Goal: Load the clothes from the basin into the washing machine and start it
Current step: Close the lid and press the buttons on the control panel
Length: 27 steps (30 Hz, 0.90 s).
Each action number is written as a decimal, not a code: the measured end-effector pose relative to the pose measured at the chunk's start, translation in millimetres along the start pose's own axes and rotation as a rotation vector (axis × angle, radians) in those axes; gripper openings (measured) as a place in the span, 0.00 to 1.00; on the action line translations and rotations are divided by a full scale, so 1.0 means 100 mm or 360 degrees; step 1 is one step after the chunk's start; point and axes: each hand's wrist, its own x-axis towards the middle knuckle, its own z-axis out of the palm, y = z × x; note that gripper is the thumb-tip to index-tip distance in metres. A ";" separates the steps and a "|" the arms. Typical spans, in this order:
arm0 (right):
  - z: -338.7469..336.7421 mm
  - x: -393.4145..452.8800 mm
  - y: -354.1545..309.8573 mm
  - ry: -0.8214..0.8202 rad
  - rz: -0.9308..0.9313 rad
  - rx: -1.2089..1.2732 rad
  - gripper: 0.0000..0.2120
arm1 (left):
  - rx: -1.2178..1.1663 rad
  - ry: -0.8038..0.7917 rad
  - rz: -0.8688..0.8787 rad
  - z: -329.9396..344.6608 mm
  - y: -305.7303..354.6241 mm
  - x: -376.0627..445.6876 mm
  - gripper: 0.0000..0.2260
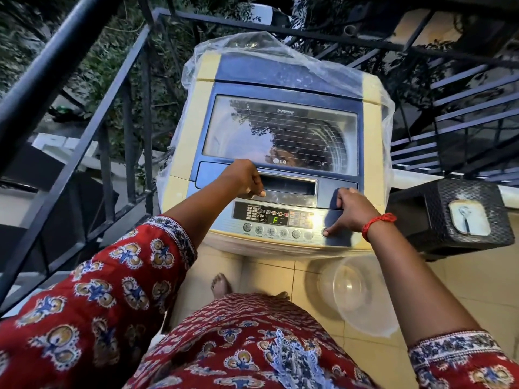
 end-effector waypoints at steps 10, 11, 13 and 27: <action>-0.05 -0.05 -0.02 -0.0038 -0.0032 -0.0080 0.33 | -0.0016 0.0025 0.0118 0.04 -0.07 0.02 0.08; -0.05 -0.07 -0.03 -0.0029 -0.0079 -0.0039 0.31 | -0.0040 0.0028 0.0141 0.06 -0.10 0.02 0.09; -0.02 -0.10 -0.11 0.0066 -0.0211 0.0291 0.22 | -0.0068 0.0063 0.0239 0.07 -0.16 -0.02 0.11; 0.46 0.17 -0.74 -0.0044 -0.0582 0.1867 0.24 | -0.1310 -0.0060 0.0389 0.35 -0.20 -0.17 0.27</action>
